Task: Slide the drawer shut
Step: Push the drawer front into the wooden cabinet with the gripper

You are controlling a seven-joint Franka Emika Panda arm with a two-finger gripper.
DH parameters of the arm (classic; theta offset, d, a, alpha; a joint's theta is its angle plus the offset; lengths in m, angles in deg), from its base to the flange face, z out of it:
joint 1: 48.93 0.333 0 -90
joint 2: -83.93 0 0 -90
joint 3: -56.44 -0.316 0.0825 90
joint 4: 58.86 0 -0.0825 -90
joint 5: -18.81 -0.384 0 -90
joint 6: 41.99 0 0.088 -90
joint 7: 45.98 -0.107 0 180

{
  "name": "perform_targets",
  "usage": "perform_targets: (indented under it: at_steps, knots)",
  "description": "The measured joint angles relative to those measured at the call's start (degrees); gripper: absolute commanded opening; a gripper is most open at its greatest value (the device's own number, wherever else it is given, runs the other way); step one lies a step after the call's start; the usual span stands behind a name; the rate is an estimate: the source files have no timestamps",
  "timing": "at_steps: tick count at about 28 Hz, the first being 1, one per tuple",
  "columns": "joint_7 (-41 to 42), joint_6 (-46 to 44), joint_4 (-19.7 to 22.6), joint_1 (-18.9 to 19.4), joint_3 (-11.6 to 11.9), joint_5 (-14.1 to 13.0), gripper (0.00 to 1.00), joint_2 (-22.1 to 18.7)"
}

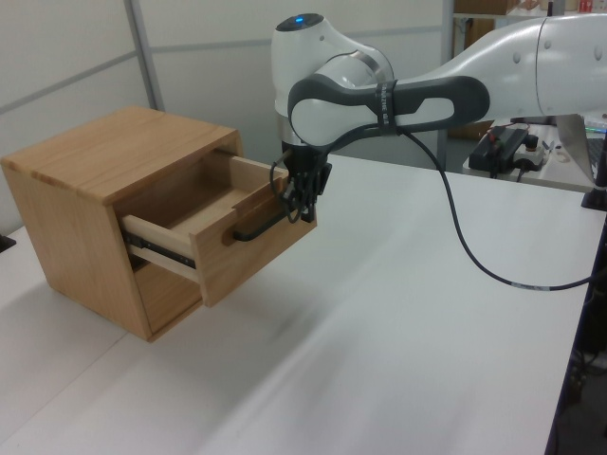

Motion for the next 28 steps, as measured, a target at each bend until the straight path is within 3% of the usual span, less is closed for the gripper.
perform_targets:
  at_steps: [9, 28]
  knots:
    - [-4.0, 6.8, -0.7, 0.0, 0.0, 0.1, 0.00, 2.3]
    - [-6.7, 29.9, -1.1, -0.4, -0.6, 4.4, 0.00, 7.7]
